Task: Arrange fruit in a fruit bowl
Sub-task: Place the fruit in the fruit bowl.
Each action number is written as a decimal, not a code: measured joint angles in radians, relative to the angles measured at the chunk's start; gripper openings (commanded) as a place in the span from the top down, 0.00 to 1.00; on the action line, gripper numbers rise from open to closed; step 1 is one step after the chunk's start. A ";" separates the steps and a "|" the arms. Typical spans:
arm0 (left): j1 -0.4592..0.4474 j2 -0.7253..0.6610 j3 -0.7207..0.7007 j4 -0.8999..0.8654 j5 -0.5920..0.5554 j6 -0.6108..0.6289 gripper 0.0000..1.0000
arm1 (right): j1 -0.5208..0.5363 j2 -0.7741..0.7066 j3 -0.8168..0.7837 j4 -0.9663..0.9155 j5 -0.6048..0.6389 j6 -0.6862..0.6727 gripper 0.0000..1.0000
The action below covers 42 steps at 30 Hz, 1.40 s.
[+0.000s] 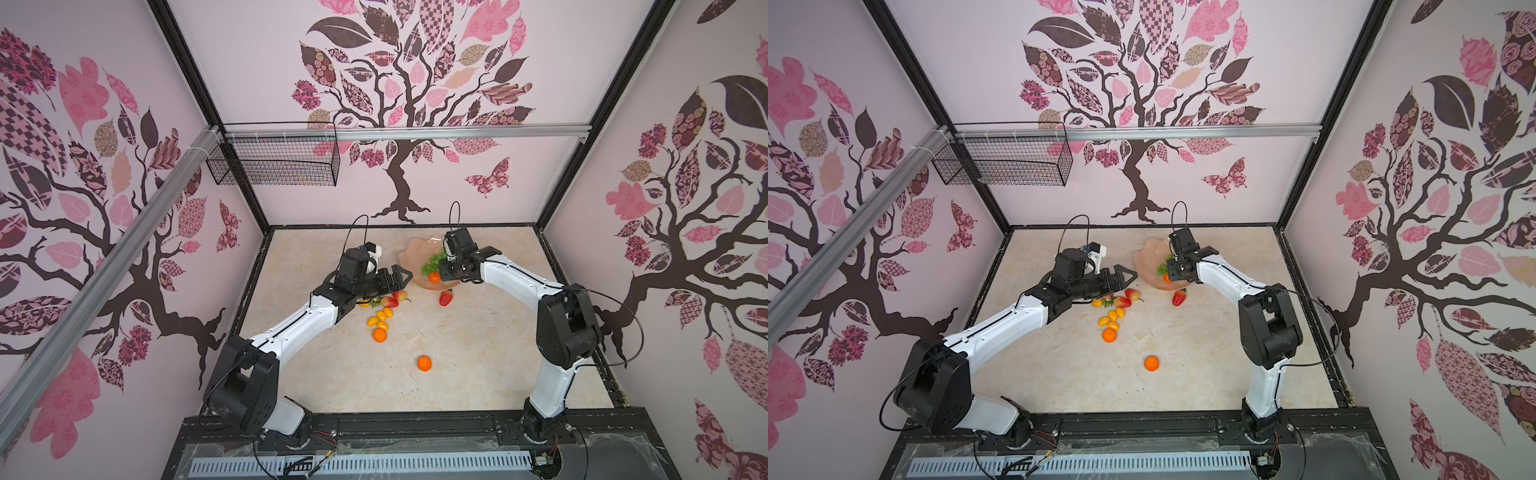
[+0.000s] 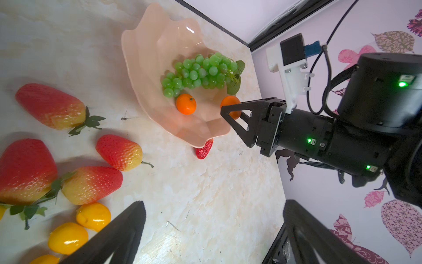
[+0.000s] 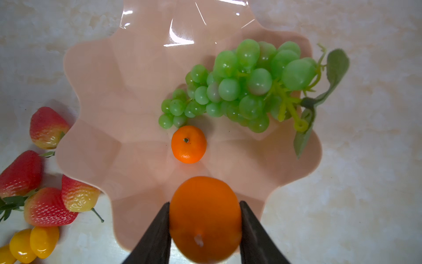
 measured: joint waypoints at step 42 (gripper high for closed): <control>0.000 0.181 0.116 0.116 0.093 -0.103 0.02 | -0.032 0.270 0.176 -0.041 0.089 -0.026 0.44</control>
